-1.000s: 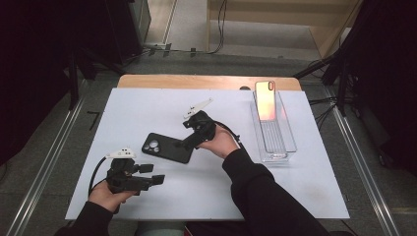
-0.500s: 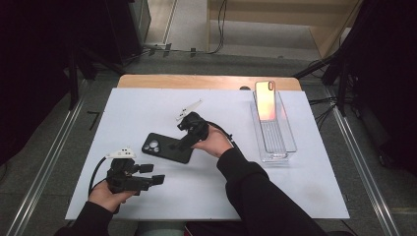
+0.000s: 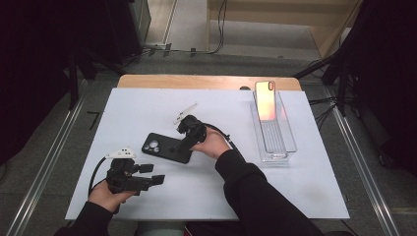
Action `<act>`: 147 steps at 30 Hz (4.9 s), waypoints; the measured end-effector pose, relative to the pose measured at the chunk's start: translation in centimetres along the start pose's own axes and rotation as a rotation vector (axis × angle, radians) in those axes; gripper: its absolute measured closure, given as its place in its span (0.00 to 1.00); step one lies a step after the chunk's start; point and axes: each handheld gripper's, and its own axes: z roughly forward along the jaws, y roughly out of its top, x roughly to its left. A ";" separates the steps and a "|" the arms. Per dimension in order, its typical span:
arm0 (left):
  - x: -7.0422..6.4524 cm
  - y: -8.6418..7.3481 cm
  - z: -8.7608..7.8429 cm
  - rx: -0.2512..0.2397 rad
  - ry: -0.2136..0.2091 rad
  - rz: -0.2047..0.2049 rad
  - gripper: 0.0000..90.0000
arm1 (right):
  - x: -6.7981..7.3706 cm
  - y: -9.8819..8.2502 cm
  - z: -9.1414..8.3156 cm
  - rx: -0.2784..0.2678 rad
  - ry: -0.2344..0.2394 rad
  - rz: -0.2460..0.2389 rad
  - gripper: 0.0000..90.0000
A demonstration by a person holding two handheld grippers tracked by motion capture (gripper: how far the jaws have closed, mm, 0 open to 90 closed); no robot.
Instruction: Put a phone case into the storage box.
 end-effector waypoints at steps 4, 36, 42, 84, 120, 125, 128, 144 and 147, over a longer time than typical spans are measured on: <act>0.0 0.0 0.0 0.000 -0.001 -0.001 0.31 | 0.0 -0.2 0.6 0.021 -0.002 -0.007 0.06; 0.0 0.0 0.0 0.002 0.001 0.000 0.31 | 1.3 -2.5 2.8 0.040 -0.120 -0.137 0.11; 0.0 0.0 0.0 -0.001 0.001 -0.002 0.31 | 1.3 -2.5 2.8 0.038 -0.131 -0.149 0.13; -0.5 1.3 0.9 0.006 -0.021 -0.004 0.31 | 1.0 -3.9 -6.8 -0.106 -0.119 0.105 0.16; -1.8 7.2 4.2 -0.041 -0.042 -0.149 0.29 | 5.0 -10.7 -11.6 -0.232 -0.266 0.363 0.15; -1.3 8.3 4.5 -0.058 -0.024 -0.196 0.29 | 5.2 -10.6 -11.1 -0.269 -0.273 0.411 0.15; -1.2 9.0 4.6 -0.063 -0.006 -0.212 0.29 | 5.3 -10.6 -10.8 -0.302 -0.259 0.431 0.15; -0.5 11.6 6.5 -0.105 0.045 -0.289 0.31 | 6.2 -10.2 -8.3 -0.384 -0.246 0.511 0.15; -0.5 12.0 6.8 -0.115 0.066 -0.300 0.32 | 6.4 -10.2 -8.2 -0.414 -0.254 0.519 0.15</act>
